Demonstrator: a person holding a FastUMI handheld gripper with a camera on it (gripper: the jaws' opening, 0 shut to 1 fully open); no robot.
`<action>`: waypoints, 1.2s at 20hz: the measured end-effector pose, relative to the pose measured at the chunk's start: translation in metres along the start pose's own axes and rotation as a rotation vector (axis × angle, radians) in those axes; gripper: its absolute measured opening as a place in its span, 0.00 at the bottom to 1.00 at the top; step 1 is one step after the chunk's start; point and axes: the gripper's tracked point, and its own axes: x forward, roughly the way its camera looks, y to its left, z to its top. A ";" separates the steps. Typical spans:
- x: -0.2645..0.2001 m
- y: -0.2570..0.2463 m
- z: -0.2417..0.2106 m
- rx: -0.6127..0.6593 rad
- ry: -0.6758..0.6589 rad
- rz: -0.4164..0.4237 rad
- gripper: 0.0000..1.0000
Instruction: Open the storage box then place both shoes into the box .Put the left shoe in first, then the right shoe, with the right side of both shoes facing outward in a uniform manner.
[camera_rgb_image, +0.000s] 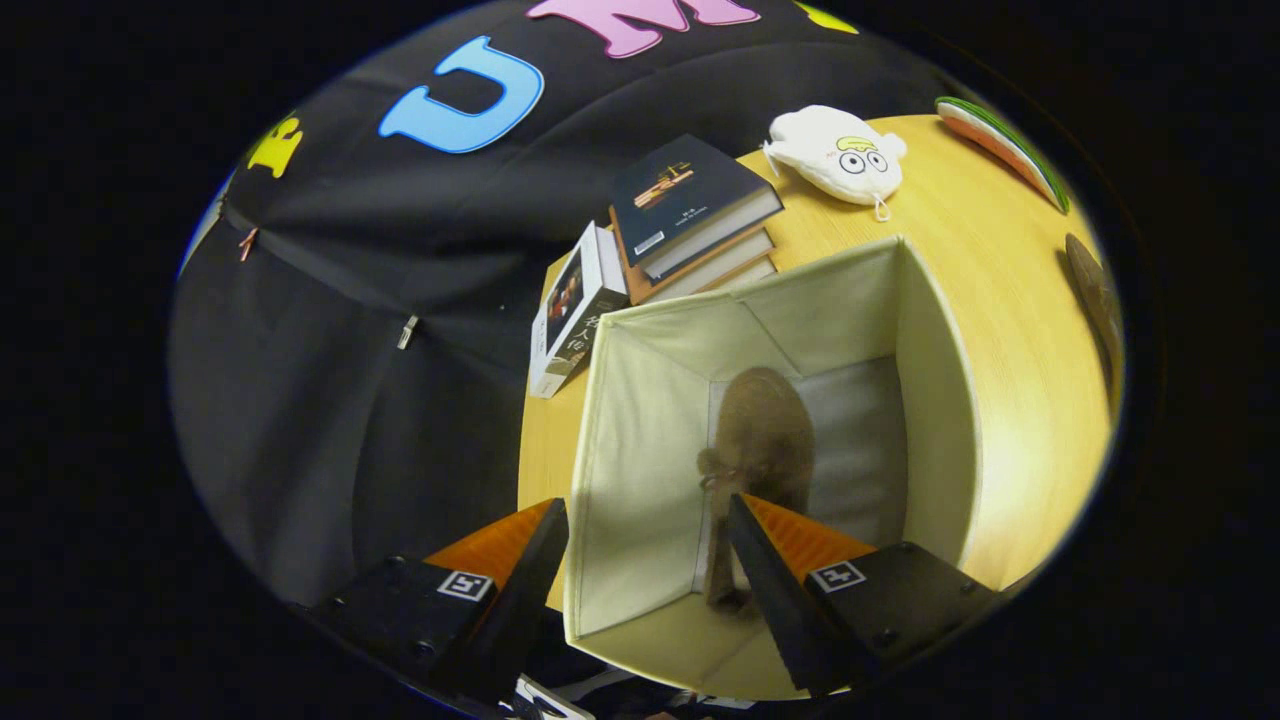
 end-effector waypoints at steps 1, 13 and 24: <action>-0.007 0.002 0.001 -0.023 0.000 0.008 0.98; -0.131 -0.087 0.076 -0.163 -0.142 -0.001 0.98; -0.210 -0.256 0.136 -0.245 -0.180 -0.169 0.99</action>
